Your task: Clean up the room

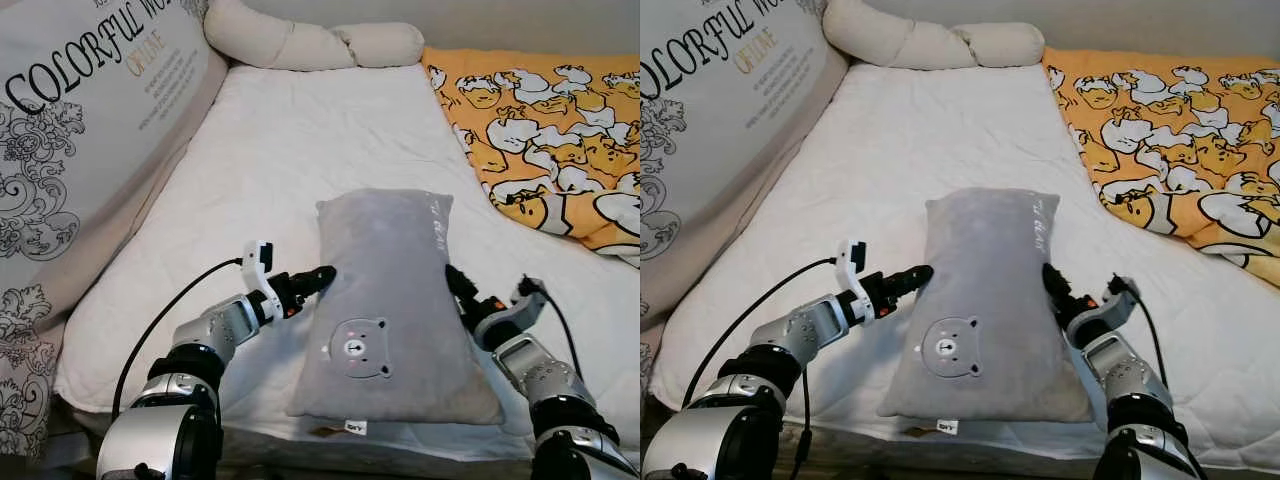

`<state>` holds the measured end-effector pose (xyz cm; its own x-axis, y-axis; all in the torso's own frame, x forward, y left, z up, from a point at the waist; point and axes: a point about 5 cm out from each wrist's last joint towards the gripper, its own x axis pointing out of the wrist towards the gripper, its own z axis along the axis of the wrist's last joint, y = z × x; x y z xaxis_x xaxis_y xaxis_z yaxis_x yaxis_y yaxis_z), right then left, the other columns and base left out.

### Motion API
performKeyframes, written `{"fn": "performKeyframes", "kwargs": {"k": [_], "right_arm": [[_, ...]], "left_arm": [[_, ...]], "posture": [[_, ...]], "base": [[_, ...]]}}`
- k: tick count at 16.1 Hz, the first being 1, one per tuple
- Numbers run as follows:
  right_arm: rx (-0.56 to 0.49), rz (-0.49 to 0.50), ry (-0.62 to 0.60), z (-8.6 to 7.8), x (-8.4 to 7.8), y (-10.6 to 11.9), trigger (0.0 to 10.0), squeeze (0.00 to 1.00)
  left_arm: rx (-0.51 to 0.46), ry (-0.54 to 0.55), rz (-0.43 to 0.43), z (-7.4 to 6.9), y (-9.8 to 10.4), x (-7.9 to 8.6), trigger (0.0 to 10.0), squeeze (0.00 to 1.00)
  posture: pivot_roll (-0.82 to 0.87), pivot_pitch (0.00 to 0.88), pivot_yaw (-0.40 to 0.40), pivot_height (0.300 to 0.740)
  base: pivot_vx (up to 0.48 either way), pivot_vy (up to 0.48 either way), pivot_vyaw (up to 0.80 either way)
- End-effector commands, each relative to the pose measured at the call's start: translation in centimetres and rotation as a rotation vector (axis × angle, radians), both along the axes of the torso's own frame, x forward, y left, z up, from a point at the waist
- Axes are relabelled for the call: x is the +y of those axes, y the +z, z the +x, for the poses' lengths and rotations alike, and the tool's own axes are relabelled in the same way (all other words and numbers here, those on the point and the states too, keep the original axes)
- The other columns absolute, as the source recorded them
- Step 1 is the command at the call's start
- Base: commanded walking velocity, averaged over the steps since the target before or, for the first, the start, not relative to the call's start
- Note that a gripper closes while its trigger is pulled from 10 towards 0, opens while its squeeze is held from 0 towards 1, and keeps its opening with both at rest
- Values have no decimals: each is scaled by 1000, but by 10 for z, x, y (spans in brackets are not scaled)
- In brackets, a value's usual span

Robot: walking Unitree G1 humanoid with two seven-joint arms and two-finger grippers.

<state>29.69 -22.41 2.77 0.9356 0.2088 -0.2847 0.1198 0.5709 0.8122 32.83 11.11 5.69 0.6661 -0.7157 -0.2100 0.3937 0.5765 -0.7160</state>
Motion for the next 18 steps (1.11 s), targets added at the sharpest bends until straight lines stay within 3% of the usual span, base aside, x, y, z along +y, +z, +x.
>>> {"fn": "performKeyframes", "kwargs": {"k": [1,3,5,6,7,8,9,10,11,18], "right_arm": [[-16,95,40,3,12,1,10000,1000],[-3,112,156,0,30,-5,10000,1000],[-1,69,217,-2,38,-6,10000,1000],[-22,68,237,0,42,-4,10000,0],[-28,73,241,2,44,-3,10000,0],[-9,51,249,3,45,-4,3686,0],[22,-12,289,1,47,-8,0,0],[26,-43,309,1,49,-9,0,0],[30,-73,322,0,49,-10,0,0],[37,-115,324,12,57,-3,0,0]], "left_arm": [[7,-34,22,1,1,-11,10000,1000],[10,-72,-27,-1,1,-27,10000,1000],[11,-101,-32,-4,0,-35,10000,1000],[11,-123,-17,-6,-2,-40,10000,1000],[14,-153,-12,-9,-4,-45,10000,1000],[10,-162,-13,-10,-4,-48,6627,1000],[5,-162,-14,-9,-3,-48,1569,863],[4,-161,-15,-9,-3,-47,0,400],[4,-158,-18,-9,-2,-47,0,0],[16,-141,23,-6,-2,-42,0,0]], "posture": [[-45,0,26,740],[-43,0,21,740],[-41,0,16,740],[-43,0,18,740],[-49,0,25,740],[-50,0,26,740],[-50,0,24,740],[-48,0,23,740],[-45,0,20,740],[-41,0,27,740]], "base": [[0,0,0],[0,0,0],[0,0,0],[0,0,0],[0,0,0],[0,0,0],[0,0,0],[0,0,0],[0,0,0],[0,0,0]]}}
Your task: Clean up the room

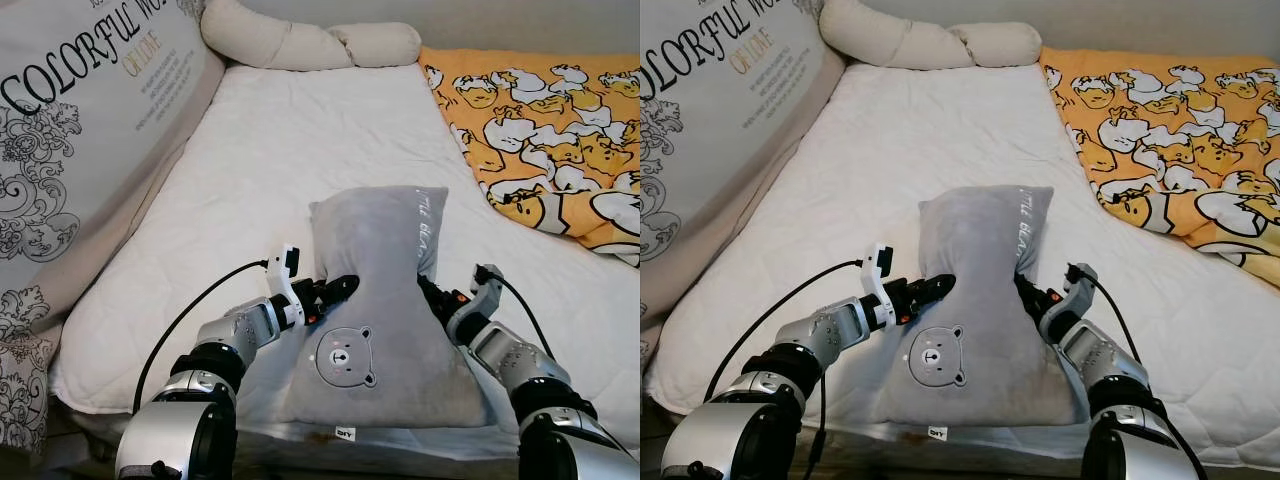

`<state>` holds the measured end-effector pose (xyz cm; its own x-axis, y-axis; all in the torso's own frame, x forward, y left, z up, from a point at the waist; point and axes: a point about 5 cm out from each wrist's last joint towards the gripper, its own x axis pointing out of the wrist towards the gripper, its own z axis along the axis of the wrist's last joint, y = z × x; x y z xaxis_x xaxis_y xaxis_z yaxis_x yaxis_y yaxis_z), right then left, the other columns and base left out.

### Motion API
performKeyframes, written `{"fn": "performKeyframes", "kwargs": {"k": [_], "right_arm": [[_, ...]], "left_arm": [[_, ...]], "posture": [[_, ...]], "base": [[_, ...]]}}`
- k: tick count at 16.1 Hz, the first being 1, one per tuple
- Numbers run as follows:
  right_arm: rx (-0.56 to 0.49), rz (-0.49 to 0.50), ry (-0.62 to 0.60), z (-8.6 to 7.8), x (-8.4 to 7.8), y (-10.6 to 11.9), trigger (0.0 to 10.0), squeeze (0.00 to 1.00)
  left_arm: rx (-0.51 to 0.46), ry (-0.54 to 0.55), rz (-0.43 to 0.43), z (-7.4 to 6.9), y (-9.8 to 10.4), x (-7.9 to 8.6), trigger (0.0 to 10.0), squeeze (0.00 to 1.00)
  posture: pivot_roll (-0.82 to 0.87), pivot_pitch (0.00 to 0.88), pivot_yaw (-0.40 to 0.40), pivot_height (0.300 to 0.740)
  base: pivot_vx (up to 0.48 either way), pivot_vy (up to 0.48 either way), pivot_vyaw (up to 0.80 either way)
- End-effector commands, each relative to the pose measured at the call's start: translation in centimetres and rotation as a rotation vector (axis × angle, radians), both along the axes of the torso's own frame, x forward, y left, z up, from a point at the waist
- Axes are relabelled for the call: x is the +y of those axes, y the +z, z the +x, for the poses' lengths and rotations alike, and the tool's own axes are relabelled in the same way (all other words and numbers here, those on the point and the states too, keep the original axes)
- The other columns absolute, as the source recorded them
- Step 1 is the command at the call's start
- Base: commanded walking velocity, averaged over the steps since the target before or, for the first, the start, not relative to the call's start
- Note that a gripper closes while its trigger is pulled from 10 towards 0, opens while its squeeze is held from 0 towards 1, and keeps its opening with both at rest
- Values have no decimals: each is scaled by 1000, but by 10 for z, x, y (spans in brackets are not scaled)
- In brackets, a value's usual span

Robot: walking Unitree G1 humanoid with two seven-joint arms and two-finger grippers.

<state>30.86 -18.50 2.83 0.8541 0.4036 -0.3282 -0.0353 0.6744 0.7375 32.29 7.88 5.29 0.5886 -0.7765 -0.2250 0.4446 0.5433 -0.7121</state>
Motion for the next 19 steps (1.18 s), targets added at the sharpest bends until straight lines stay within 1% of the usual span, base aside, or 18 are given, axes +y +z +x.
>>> {"fn": "performKeyframes", "kwargs": {"k": [1,2,4,8,10,11,13,14,15,17,18,19], "right_arm": [[34,0,62,1,19,-3,0,0],[28,4,67,3,21,-1,0,0],[-46,-1,71,7,23,5,0,0],[-53,6,50,11,26,8,0,0],[-118,14,23,18,29,17,0,0],[-164,38,-3,25,31,27,0,0],[-199,62,-9,30,35,36,0,0],[-203,72,20,31,40,38,0,0],[-194,80,24,32,43,39,0,0],[-186,110,13,33,44,40,0,0],[-187,105,13,33,43,40,0,0],[-186,100,10,32,42,40,0,0]], "left_arm": [[0,-43,12,1,3,-10,0,0],[-8,-46,16,2,4,-10,0,0],[-32,-46,23,6,10,-8,0,0],[-60,-21,2,15,22,-5,0,0],[-83,-30,-11,20,31,-4,0,0],[-98,-41,-26,23,38,-4,0,0],[-107,-48,-56,27,47,-4,0,0],[-124,-54,-76,29,54,-6,0,0],[-140,-63,-87,30,59,-8,0,0],[-168,-64,-105,32,67,-8,0,0],[-176,-62,-103,33,68,-7,0,0],[-202,-64,-71,33,69,-4,0,0]], "posture": [[-42,0,29,740],[-42,0,33,740],[-40,0,35,740],[-32,0,35,740],[-29,0,39,740],[-29,0,47,740],[-30,0,50,740],[-28,0,48,740],[-26,0,47,740],[-22,0,41,740],[-20,0,40,740],[-12,0,34,740]], "base": [[0,0,0],[0,0,0],[0,0,0],[0,0,0],[0,0,0],[0,0,0],[0,0,0],[0,0,0],[0,0,0],[0,0,0],[0,0,0],[0,0,0]]}}
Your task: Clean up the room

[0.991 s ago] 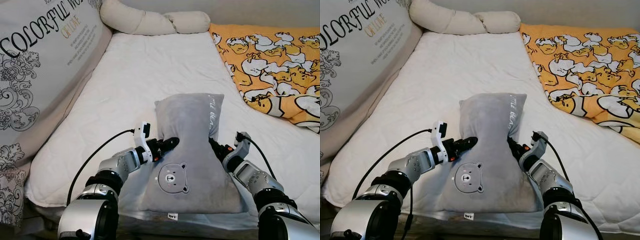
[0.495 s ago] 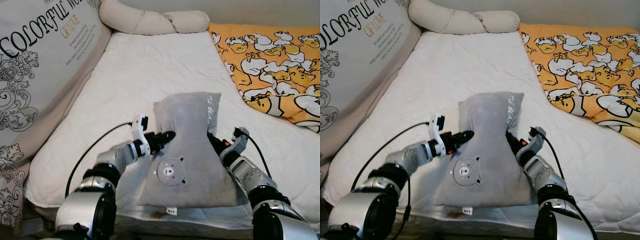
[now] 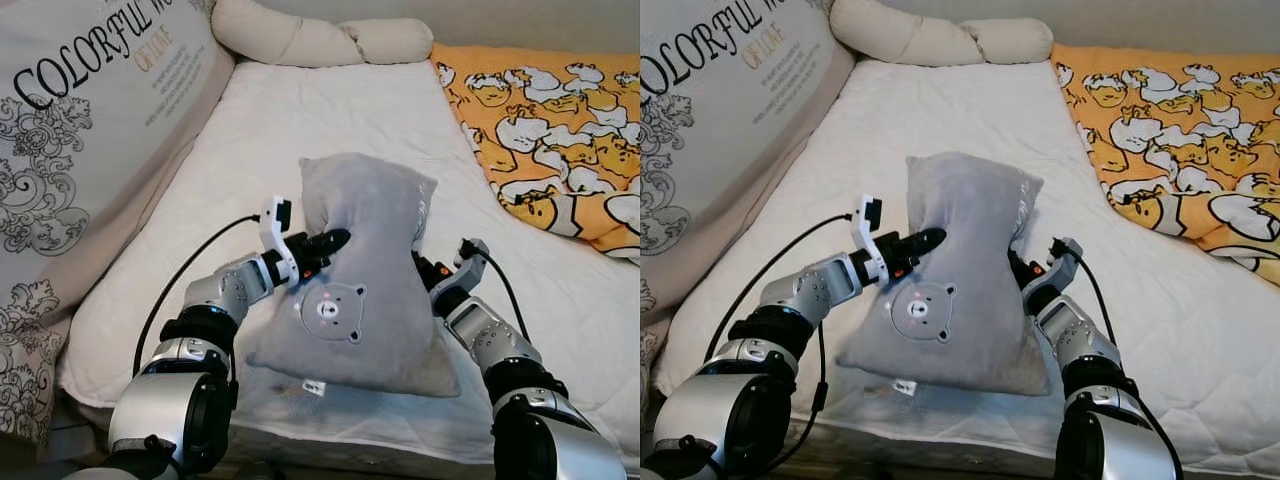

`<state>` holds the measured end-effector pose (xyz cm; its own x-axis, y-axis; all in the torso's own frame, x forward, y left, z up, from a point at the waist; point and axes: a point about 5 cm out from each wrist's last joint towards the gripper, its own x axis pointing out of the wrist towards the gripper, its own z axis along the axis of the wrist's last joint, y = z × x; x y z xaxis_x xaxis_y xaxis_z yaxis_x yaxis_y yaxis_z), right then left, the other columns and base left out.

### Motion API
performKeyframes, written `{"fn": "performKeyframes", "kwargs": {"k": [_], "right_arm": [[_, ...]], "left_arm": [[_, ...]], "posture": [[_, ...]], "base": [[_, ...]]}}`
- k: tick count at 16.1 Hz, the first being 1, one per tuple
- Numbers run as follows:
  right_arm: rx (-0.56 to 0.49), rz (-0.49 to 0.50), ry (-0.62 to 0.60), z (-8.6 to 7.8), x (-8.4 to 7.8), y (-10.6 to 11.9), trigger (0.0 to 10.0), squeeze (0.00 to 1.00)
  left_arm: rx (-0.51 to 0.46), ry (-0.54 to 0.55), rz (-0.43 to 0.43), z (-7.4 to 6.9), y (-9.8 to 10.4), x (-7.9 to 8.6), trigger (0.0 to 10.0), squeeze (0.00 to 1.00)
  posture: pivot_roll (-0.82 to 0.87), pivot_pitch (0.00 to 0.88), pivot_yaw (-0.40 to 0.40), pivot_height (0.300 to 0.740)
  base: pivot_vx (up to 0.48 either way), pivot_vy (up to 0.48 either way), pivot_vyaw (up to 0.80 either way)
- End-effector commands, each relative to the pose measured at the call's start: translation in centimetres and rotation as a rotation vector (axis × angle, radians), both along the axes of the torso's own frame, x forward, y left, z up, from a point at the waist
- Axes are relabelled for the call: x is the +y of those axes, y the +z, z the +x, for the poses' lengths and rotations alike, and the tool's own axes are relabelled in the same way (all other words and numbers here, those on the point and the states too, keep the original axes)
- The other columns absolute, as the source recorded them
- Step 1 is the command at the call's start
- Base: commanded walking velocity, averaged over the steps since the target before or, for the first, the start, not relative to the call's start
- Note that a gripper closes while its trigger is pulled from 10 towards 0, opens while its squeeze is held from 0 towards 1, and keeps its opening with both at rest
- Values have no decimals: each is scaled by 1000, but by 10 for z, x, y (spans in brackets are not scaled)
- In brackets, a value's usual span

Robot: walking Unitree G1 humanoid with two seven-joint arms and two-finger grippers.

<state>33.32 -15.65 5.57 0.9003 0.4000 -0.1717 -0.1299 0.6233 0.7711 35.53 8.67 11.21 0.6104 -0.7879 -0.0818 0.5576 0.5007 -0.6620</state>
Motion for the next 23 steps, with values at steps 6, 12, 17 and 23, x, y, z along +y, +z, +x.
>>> {"fn": "performKeyframes", "kwargs": {"k": [6,12,17,23], "right_arm": [[-133,-238,42,-1,18,10,10000,0],[-174,-376,-27,-5,18,10,10000,0],[-217,-382,-153,3,3,32,10000,0],[-215,-418,-142,-12,8,30,10000,0]], "left_arm": [[-199,20,280,-3,2,9,0,0],[-232,75,286,-10,4,7,0,0],[-477,222,463,-8,20,7,10000,0],[-485,277,516,-9,15,-1,10000,0]], "posture": [[-5,0,40,740],[25,0,19,740],[-21,0,68,740],[-25,0,56,740]], "base": [[0,0,0],[0,0,0],[0,0,0],[0,0,0]]}}
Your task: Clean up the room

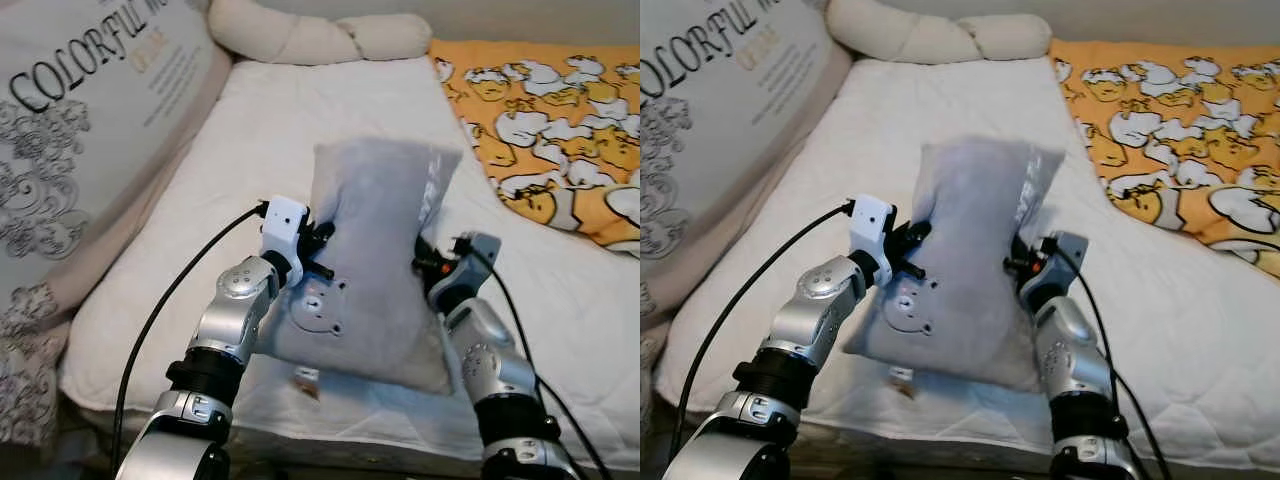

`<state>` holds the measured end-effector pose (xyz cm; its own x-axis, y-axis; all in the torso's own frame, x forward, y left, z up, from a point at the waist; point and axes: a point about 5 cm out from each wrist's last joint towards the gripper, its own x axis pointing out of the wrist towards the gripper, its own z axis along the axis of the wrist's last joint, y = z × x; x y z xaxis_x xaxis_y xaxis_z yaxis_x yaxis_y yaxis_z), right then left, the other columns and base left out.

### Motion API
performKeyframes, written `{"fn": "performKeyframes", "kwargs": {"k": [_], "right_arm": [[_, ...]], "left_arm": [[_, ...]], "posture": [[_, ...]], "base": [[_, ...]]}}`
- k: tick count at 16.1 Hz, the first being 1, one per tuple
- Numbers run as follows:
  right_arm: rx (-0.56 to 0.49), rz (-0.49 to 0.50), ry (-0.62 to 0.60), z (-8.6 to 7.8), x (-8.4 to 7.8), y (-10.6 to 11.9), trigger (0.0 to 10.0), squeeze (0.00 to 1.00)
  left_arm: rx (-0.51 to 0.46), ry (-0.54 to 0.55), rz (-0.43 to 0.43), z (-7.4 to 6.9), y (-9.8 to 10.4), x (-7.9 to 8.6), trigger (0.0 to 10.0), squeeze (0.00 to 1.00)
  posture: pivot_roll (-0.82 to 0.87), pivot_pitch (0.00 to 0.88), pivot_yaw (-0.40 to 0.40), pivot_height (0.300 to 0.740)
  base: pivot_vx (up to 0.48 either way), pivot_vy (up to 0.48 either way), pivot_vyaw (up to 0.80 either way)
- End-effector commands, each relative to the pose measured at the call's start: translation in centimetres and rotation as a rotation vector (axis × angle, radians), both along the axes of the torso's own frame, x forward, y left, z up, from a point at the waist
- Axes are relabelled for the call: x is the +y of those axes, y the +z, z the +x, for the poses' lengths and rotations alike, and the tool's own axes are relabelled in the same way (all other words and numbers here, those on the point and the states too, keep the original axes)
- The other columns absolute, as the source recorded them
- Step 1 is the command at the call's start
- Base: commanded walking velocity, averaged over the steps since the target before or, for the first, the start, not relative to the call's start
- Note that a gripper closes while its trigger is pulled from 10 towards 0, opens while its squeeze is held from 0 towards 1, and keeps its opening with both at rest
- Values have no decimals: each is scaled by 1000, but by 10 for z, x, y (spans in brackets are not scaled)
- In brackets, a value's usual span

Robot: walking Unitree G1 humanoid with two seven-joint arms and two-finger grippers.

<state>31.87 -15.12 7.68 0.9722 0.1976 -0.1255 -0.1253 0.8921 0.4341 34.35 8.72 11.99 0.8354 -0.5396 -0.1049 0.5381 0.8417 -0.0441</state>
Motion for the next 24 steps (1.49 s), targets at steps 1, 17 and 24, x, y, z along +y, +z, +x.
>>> {"fn": "performKeyframes", "kwargs": {"k": [1,17,24], "right_arm": [[-32,-13,10,2,3,9,10000,0],[-8,18,-12,5,6,11,10000,0],[-4,11,-16,7,6,11,10000,0]], "left_arm": [[-45,10,1,3,8,-1,10000,0],[-68,23,87,10,10,5,10000,0],[-91,27,48,13,16,4,10000,0]], "posture": [[-25,0,56,740],[-21,0,70,740],[-20,0,70,740]], "base": [[0,0,-531],[0,390,-263],[0,201,-58]]}}
